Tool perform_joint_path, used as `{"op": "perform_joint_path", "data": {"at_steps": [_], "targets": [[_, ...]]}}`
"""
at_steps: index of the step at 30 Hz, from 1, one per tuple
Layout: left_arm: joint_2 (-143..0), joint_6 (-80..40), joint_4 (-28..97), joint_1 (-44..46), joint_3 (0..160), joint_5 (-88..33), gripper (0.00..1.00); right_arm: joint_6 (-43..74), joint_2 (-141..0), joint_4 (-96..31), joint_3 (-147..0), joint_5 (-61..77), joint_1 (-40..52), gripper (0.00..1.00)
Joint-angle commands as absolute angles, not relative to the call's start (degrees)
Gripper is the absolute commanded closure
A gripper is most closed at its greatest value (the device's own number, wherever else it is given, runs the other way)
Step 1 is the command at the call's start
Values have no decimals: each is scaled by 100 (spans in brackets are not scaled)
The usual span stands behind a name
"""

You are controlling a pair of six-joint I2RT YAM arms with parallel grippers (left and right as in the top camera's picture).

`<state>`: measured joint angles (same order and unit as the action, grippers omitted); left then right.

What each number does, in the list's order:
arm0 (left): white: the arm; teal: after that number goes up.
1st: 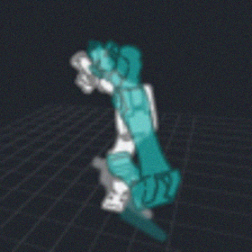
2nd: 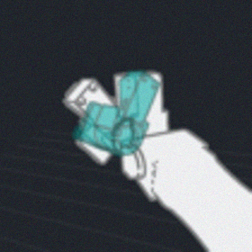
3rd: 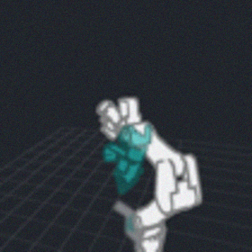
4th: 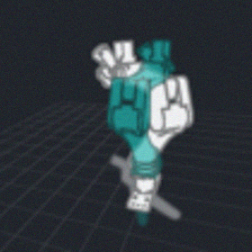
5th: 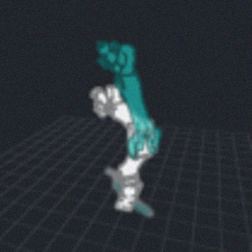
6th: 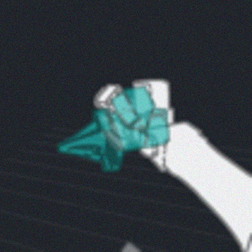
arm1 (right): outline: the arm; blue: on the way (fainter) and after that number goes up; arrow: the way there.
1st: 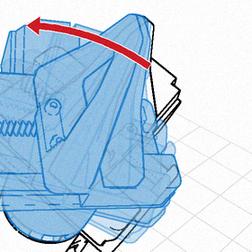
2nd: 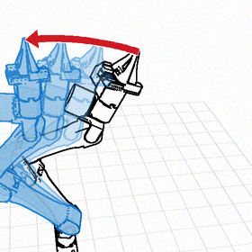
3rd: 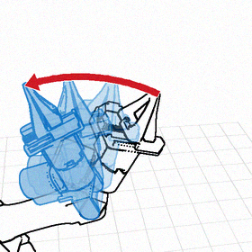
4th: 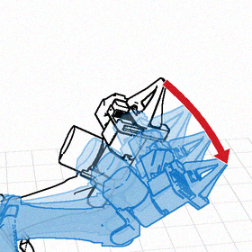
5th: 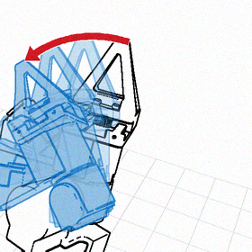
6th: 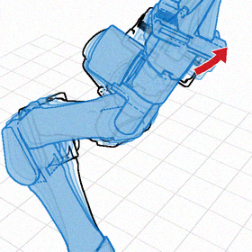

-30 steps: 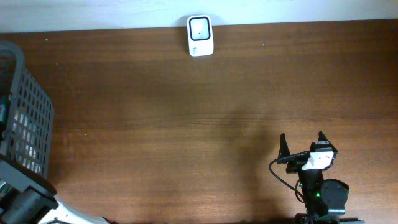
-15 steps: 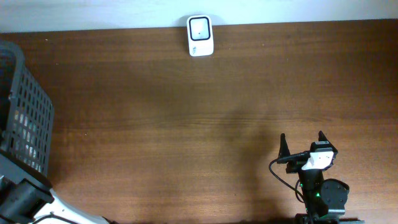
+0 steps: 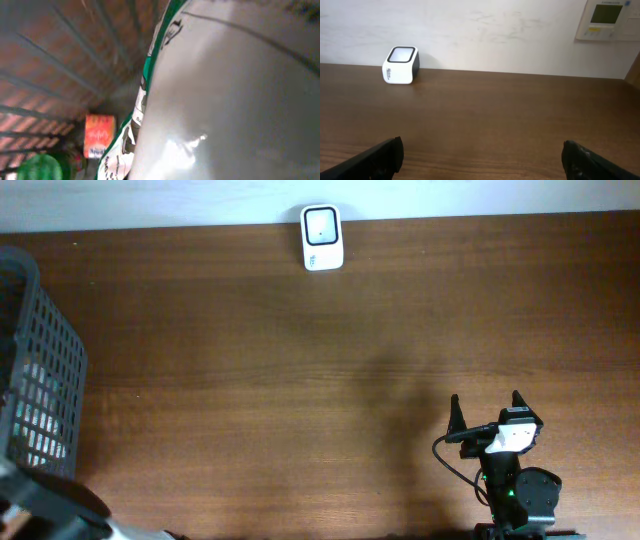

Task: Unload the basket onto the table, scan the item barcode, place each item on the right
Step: 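Carry the green packet to the scanner and lower it onto the table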

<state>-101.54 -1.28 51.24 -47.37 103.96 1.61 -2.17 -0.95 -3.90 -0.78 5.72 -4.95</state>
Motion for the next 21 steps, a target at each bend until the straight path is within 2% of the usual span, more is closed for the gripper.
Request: {"op": "perform_joint_path", "data": {"at_steps": [1, 5, 10, 15, 21], "targets": [[-9397, -196, 4967, -4762, 10532, -451, 100, -259, -84, -392, -32, 644, -528, 2], [-8733, -235, 4617, -4646, 10532, -738, 100, -257, -84, -392, -32, 644, -528, 2], [-7926, -231, 4202, -3861, 10532, -753, 100, -257, -84, -390, -32, 646, -528, 2], [-7614, -163, 4204, -2248, 10532, -478, 100, -257, -84, -392, -32, 646, -528, 2], [-7985, 32, 4574, 47, 10525, 1059, 100, -257, -84, -392, -32, 644, -528, 2]]}}
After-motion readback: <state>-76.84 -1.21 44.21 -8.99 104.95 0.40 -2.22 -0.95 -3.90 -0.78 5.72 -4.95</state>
